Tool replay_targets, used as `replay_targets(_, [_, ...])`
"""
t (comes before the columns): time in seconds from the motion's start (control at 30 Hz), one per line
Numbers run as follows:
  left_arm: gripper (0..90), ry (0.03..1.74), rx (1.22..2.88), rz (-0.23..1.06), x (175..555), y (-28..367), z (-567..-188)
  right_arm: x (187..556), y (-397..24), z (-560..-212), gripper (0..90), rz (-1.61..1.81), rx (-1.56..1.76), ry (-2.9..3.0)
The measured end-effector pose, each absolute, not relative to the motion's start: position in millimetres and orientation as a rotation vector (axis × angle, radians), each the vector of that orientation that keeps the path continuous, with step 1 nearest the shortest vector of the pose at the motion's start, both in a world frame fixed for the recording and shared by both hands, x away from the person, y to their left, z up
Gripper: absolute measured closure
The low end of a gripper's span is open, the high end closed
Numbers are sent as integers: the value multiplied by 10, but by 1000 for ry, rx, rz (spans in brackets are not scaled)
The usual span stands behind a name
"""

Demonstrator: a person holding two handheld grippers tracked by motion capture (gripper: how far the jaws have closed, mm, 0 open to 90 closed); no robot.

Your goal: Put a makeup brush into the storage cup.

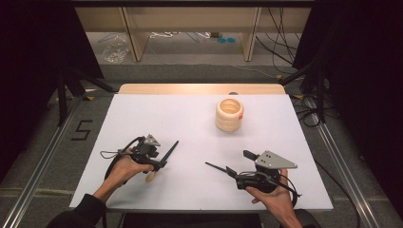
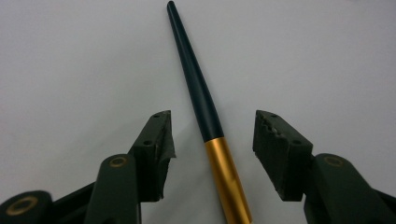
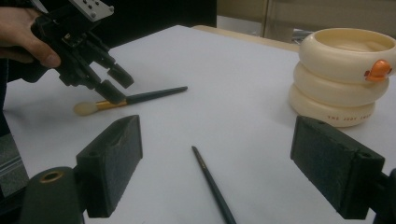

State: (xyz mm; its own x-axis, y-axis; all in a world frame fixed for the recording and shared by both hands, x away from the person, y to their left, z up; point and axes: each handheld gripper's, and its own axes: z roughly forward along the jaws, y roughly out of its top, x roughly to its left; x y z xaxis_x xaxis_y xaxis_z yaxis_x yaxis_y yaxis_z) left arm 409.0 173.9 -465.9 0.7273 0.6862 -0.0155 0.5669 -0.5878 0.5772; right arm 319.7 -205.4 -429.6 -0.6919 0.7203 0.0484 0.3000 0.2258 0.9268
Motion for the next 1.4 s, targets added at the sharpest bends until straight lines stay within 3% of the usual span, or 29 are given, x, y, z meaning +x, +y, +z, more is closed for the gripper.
replay_targets(1.1, [716, 929, 2503, 172, 4256, 1661, -4699, 3208, -2035, -4308, 185, 1465, 950, 2122])
replay_targets(1.4, [742, 860, 2626, 163, 4284, 1683, -4649, 3209, -2039, -4308, 186, 1468, 952, 2122])
